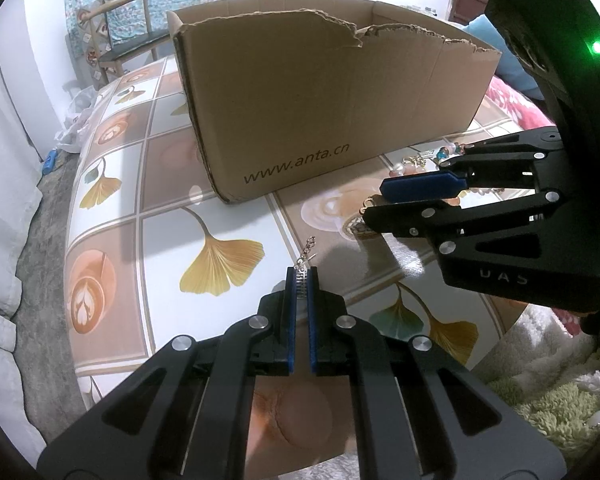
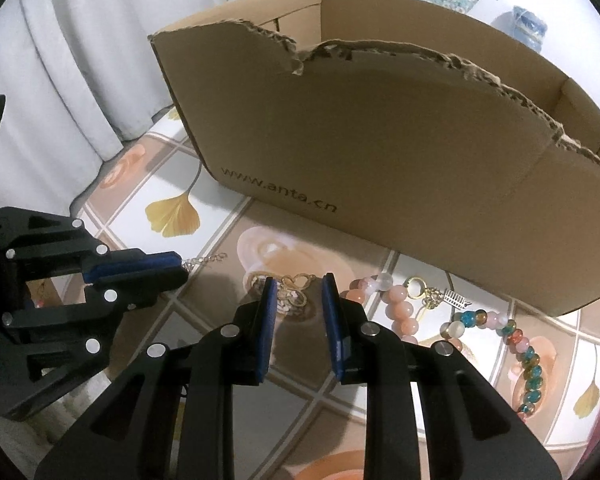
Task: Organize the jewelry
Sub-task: 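Close the right tool on the gold butterfly charm while the left tool holds the chain charm, then carry both charms over the box with the left and right tools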
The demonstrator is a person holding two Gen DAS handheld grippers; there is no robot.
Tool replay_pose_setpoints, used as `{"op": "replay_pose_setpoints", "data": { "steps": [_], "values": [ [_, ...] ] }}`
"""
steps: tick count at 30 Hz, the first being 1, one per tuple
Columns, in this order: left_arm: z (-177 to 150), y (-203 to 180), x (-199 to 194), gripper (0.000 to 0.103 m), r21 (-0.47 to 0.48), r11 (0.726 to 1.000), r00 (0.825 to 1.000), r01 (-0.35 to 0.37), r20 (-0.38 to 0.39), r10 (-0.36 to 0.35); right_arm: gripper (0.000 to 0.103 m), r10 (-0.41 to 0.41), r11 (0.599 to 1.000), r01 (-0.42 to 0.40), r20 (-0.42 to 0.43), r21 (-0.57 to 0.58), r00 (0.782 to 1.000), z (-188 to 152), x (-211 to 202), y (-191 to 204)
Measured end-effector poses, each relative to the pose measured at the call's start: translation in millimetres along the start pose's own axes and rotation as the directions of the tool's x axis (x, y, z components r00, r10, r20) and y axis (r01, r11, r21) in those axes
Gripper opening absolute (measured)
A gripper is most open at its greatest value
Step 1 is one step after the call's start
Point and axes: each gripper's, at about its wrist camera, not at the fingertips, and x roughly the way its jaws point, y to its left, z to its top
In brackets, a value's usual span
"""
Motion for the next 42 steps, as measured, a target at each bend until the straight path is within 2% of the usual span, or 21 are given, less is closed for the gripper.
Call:
{"op": "replay_pose_setpoints", "data": {
  "steps": [5,9,21,31,42],
  "values": [
    [1,0,0,0.004,-0.001,1.0,1.0,-0.001,0.001,0.001,0.022,-0.009,1.0,0.009,-0.002,-0.011,1.0,0,3,11],
    [2,-1,0,0.004,0.001,1.0,1.0,-0.003,0.001,0.003,0.013,0.001,1.0,-0.001,-0.008,-0.006,1.0,-1,6,12],
    [1,-1,-1,0.004,0.009,1.0,1.0,-0.008,0.009,0.008,0.013,0.031,0.999,-0.031,0.0,0.039,1.0,-2,4,-3],
    [2,-7,-4,0.004,0.034,0.999,1.0,-0.022,0.021,0.022,0.013,0.049,0.997,-0.051,0.037,0.057,0.998,-8,-20,-26],
    [12,-17,-29,0.004,0.047,0.998,0.997,-0.029,0.076,0.026,0.013,0.072,0.996,-0.08,0.139,0.049,0.988,-11,-66,-37]
  ]
}}
